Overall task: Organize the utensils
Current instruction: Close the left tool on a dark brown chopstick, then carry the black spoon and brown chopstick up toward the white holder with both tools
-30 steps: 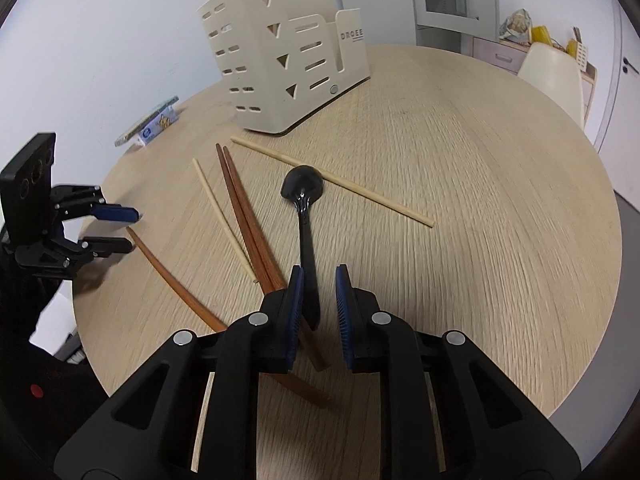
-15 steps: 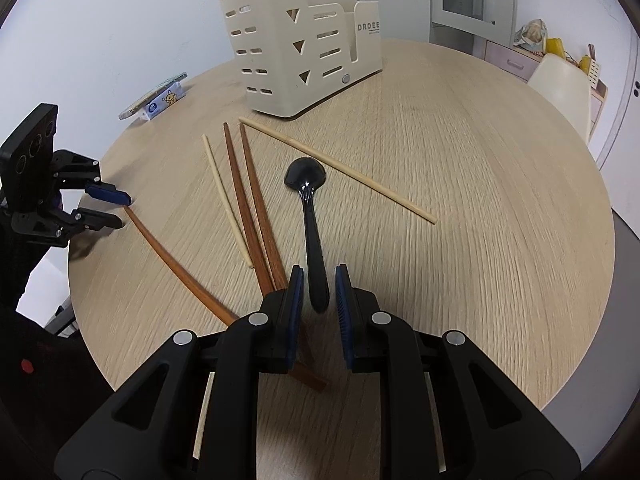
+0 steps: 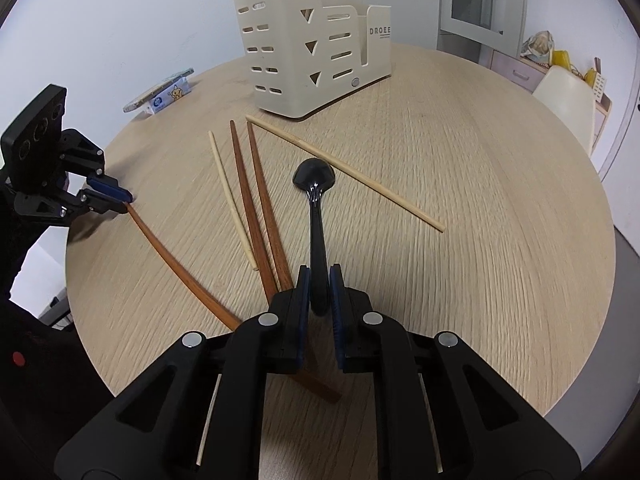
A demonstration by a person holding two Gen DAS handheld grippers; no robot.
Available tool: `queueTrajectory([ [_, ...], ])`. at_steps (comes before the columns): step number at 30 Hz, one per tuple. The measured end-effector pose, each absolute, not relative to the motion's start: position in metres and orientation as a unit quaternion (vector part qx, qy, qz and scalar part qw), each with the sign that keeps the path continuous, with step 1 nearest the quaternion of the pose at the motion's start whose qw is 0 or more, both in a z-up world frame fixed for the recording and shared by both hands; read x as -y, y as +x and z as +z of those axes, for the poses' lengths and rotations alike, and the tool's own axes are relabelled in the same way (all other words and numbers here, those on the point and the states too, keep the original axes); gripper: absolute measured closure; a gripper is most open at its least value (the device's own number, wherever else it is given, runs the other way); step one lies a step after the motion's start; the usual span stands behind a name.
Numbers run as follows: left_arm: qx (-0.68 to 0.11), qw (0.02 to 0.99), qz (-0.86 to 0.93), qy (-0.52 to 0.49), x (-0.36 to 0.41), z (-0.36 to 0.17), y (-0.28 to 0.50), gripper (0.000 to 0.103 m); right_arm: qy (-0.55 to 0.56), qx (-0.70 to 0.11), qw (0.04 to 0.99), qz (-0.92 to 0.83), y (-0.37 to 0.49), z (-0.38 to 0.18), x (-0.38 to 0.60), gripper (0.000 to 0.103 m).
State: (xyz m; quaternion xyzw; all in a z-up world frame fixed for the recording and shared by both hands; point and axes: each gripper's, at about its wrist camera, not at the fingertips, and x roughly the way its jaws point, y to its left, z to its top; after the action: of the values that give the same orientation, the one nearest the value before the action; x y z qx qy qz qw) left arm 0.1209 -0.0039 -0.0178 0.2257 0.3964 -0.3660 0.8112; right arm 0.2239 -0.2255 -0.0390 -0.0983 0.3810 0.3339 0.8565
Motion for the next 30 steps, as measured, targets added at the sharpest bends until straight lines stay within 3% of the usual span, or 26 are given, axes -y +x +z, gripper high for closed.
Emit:
queueTrajectory([
  [9,-0.371,0.814,-0.409,0.182,-0.007,-0.009,0.105,0.097,-0.033,-0.368,0.863,0.345,0.227,-0.028,0.244,0.094],
  [30,-0.197,0.916,-0.349,-0.026,-0.016,0.068,0.101,0.098,0.039,-0.323,0.875,0.359,0.208,0.012,0.241,0.094],
])
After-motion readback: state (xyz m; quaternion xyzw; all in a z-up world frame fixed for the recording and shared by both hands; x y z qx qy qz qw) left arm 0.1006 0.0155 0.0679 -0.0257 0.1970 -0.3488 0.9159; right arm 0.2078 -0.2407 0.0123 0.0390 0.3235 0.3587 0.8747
